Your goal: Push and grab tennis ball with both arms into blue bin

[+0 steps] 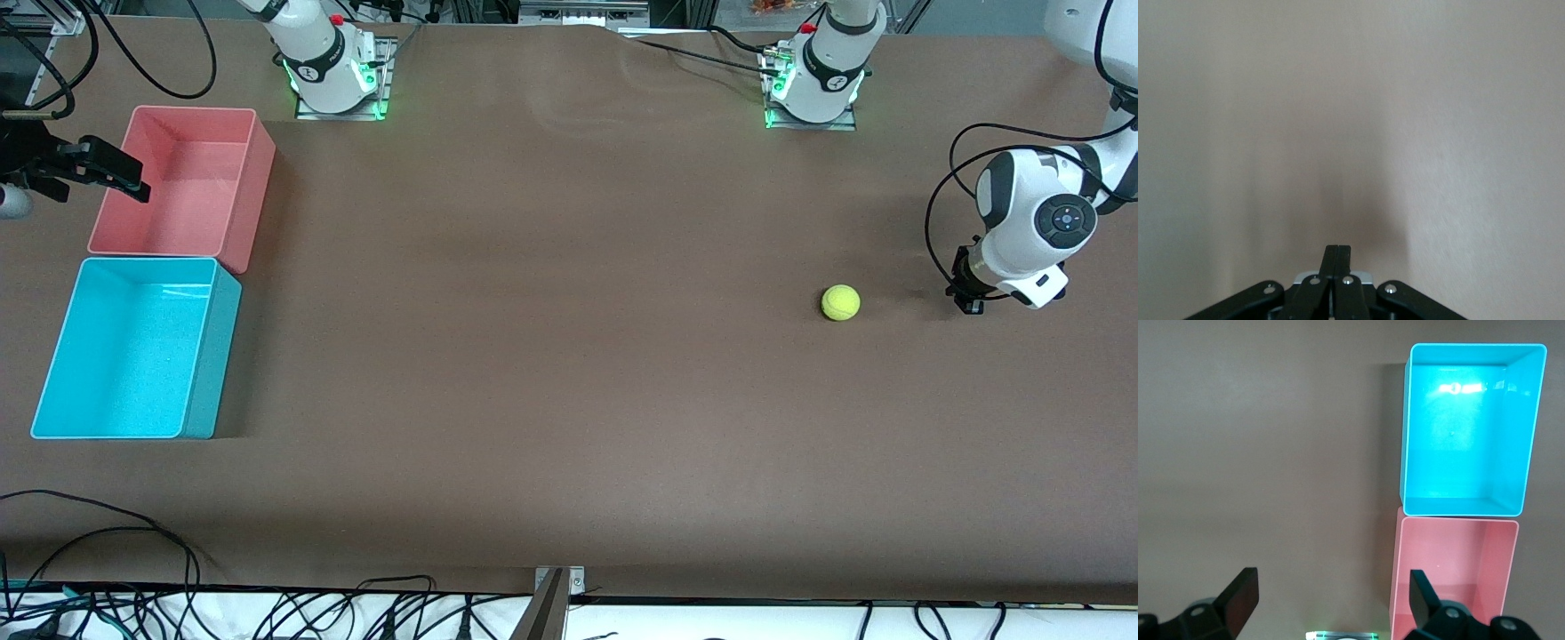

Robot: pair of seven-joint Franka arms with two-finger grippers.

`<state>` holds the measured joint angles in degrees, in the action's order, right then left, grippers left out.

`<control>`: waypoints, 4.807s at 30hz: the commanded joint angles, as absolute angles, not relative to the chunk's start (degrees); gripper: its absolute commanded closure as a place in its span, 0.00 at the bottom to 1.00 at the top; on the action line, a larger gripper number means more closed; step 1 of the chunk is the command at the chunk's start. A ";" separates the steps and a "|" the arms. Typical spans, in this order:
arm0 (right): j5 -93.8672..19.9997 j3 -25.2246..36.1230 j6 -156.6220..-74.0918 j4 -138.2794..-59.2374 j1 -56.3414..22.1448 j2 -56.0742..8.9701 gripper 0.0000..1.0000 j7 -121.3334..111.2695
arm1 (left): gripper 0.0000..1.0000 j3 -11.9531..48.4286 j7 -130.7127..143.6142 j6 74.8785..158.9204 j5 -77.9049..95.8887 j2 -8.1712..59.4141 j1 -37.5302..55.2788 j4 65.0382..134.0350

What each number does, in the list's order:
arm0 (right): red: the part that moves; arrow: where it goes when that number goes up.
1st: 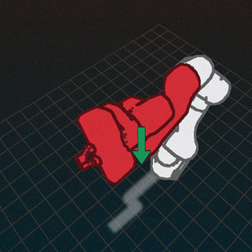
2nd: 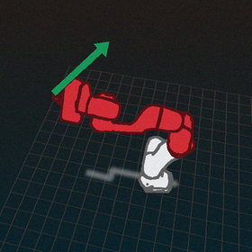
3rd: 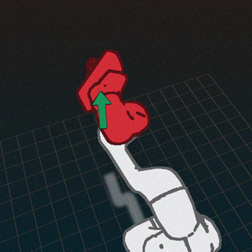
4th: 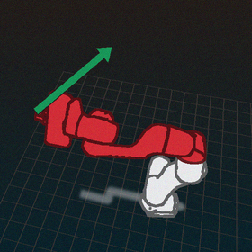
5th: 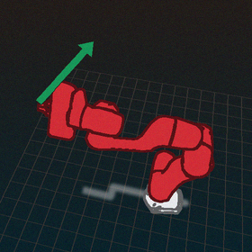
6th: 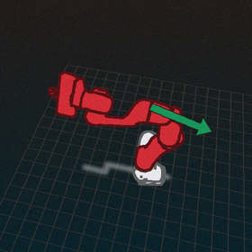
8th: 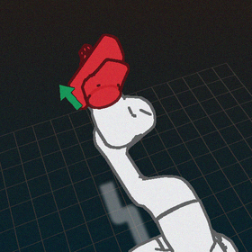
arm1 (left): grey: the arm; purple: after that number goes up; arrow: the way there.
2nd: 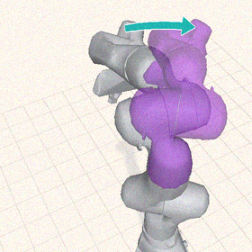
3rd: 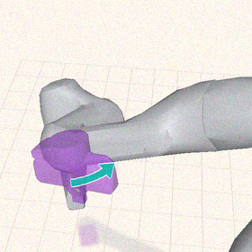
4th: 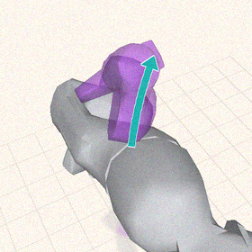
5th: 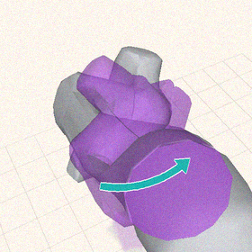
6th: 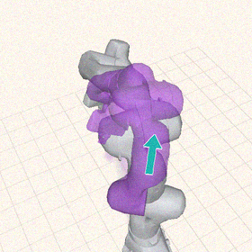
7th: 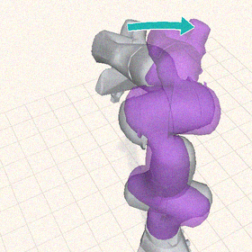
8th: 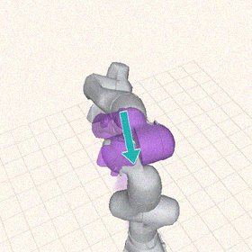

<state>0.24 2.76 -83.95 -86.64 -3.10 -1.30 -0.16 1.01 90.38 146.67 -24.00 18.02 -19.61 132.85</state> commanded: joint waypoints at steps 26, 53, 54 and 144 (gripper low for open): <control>-0.70 2.81 -83.32 -85.61 -2.99 -1.23 0.00 -0.53 | 1.00 23.29 113.56 137.55 -21.80 16.70 -20.57 131.57; -0.70 2.29 -83.14 -85.61 -3.60 -1.32 0.00 -0.09 | 1.00 23.64 54.96 101.08 -12.22 15.56 -21.62 96.51; -0.70 2.29 -83.14 -85.61 -3.60 -1.32 0.00 -0.09 | 1.00 23.73 52.76 100.81 -12.22 15.56 -21.53 95.89; 10.02 4.57 -130.60 -116.02 -6.50 -24.34 0.00 -0.62 | 0.00 -3.86 8.09 87.19 0.97 -1.49 8.43 90.61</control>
